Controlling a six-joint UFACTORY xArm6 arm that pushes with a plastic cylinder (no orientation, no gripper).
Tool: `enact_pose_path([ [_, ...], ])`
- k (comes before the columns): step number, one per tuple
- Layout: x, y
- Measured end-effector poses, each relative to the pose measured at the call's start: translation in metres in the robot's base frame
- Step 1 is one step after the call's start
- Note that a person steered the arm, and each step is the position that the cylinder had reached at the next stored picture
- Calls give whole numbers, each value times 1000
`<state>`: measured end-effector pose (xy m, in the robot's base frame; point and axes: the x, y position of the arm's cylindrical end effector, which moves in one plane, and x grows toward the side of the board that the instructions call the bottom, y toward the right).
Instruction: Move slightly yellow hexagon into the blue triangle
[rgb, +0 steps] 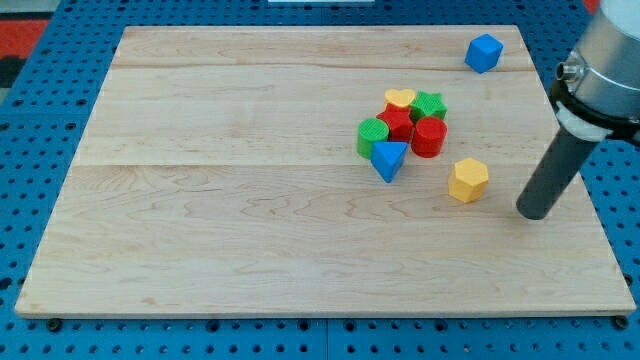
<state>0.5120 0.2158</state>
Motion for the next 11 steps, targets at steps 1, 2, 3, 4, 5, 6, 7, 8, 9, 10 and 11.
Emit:
enact_pose_path([
  [1, -9, -1],
  [2, -19, -1],
  [3, -23, -8],
  [4, -23, -20],
  [5, -24, -34],
  [6, -26, -51],
  [7, -32, -65],
  [8, -40, -76],
  [9, -47, -86],
  [10, -53, -92],
  [11, -61, -95],
])
